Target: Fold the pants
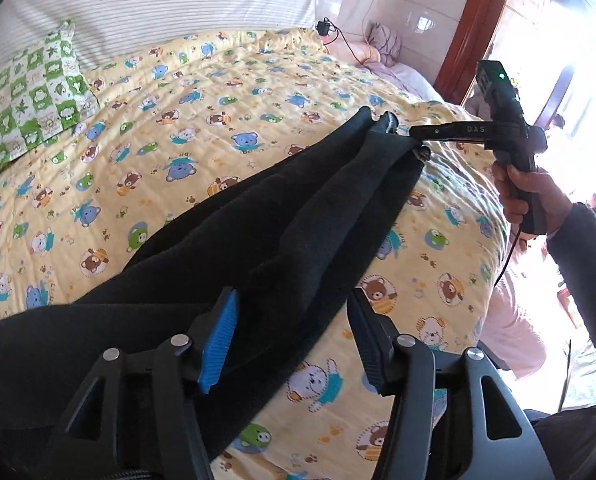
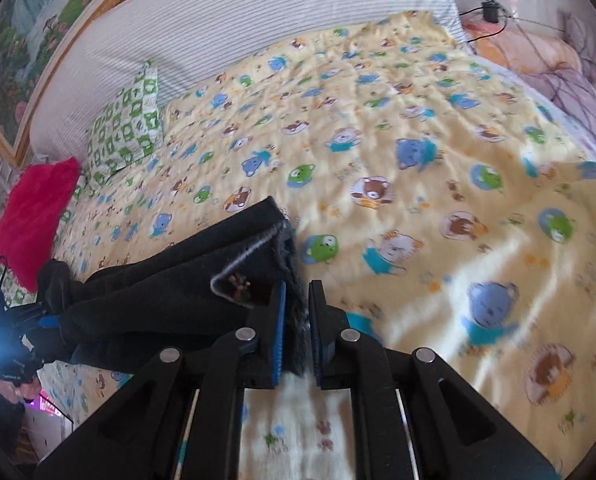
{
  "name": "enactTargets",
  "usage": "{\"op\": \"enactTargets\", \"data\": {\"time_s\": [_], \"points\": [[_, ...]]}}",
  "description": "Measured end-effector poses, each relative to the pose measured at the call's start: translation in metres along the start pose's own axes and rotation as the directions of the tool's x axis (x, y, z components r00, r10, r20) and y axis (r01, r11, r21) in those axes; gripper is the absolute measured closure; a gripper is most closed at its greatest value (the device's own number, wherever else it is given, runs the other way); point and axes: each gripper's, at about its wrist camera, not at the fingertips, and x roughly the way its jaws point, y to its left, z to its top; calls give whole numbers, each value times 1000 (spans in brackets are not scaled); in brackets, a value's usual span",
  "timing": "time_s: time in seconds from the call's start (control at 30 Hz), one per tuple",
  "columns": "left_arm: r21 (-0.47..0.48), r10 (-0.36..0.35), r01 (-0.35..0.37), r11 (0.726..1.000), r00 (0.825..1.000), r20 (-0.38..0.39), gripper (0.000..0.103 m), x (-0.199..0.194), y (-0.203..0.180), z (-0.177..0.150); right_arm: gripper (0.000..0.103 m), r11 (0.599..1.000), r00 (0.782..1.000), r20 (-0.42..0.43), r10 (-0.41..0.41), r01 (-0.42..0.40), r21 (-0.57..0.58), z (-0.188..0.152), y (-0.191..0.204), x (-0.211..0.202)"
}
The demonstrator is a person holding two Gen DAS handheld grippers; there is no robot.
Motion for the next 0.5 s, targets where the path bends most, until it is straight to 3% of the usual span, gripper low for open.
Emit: {"op": "enactTargets", "data": {"time_s": [0.17,0.5], "points": [[-60,6,-5,998,1000,22,43,-10,6,-9,91,1000,999,42,12,-12,7,-7,15,-18],[-193,78,-59,979,993,88,39,-52,48,-39,91,988,989,28,147,-146,-53,-18,86,-10]]}}
